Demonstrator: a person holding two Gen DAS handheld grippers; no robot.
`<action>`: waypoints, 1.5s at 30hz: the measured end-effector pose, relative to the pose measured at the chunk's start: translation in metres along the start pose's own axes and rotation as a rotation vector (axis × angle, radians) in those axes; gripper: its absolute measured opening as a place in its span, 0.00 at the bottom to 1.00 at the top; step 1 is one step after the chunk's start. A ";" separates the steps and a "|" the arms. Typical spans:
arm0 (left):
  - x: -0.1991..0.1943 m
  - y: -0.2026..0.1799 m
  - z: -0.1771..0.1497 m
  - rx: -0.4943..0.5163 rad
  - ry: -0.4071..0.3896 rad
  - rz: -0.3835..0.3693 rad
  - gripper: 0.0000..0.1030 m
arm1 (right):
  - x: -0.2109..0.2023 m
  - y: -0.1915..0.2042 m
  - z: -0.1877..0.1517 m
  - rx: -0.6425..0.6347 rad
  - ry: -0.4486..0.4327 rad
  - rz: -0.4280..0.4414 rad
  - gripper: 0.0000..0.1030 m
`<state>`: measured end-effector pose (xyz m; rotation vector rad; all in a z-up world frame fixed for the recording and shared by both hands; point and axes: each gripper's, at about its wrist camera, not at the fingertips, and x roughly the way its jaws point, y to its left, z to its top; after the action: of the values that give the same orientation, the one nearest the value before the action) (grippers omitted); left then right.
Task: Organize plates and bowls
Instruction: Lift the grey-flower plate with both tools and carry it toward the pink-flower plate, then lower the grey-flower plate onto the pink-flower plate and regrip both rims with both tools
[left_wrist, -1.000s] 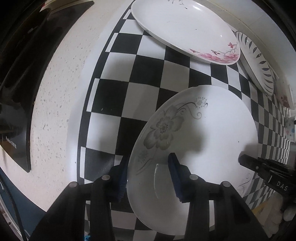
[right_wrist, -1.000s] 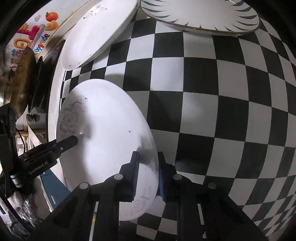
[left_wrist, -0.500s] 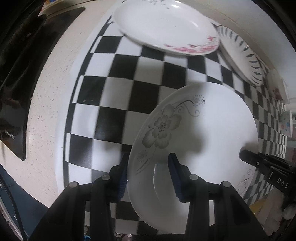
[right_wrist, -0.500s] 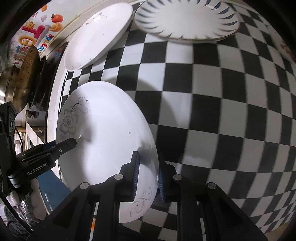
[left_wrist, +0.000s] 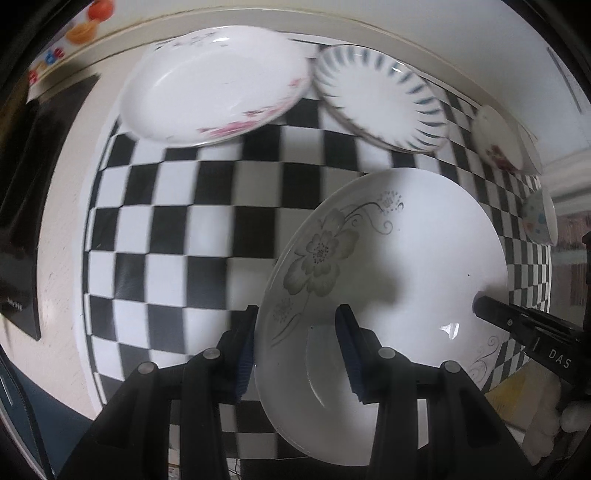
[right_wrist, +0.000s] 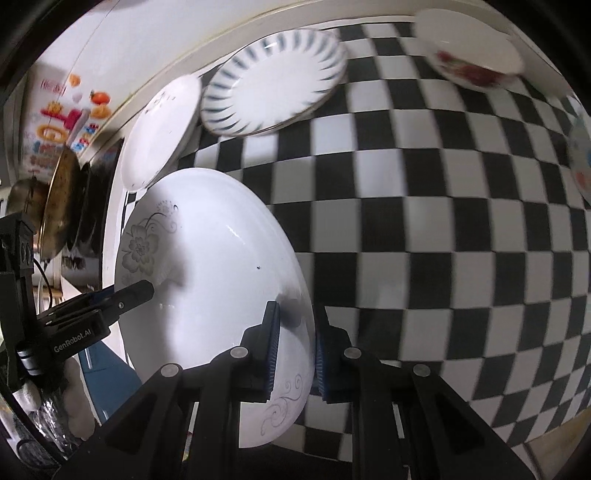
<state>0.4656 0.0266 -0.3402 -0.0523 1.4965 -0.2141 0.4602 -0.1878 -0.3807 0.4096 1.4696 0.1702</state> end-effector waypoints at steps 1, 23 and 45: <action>0.001 0.008 0.007 0.009 0.004 -0.002 0.38 | -0.004 -0.007 -0.001 0.008 -0.004 -0.001 0.18; 0.061 -0.025 0.014 0.064 0.140 0.024 0.38 | 0.016 -0.079 0.000 0.093 0.050 -0.029 0.18; 0.056 -0.027 0.005 -0.006 0.106 0.088 0.38 | 0.044 -0.071 0.006 0.039 0.104 -0.044 0.21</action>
<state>0.4711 -0.0101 -0.3904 0.0201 1.6012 -0.1434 0.4612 -0.2381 -0.4470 0.4046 1.5847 0.1299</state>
